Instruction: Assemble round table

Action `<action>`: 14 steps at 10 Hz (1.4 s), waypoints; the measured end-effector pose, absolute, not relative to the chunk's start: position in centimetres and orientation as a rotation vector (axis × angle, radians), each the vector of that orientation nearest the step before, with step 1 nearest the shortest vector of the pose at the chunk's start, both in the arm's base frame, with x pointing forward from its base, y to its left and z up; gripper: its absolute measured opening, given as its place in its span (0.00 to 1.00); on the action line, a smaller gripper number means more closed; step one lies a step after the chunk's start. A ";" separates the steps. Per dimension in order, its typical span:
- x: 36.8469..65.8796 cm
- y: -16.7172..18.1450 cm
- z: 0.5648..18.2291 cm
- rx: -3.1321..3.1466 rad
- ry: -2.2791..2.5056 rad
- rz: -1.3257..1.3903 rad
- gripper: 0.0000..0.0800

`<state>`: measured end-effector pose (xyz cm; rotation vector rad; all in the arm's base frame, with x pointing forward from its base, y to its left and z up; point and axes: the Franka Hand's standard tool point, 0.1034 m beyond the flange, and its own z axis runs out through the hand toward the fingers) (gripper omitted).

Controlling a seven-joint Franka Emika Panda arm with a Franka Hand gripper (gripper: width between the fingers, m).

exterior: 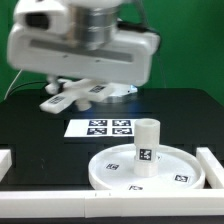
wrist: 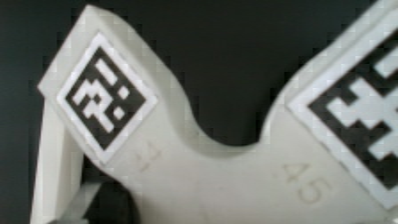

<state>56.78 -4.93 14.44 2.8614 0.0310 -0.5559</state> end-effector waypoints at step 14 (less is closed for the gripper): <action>56.5 2.7 12.3 2.746 0.099 -0.401 0.54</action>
Offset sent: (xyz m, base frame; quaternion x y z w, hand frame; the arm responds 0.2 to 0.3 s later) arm 0.0000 0.0000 0.0000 0.0000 0.0000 0.0000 1.0000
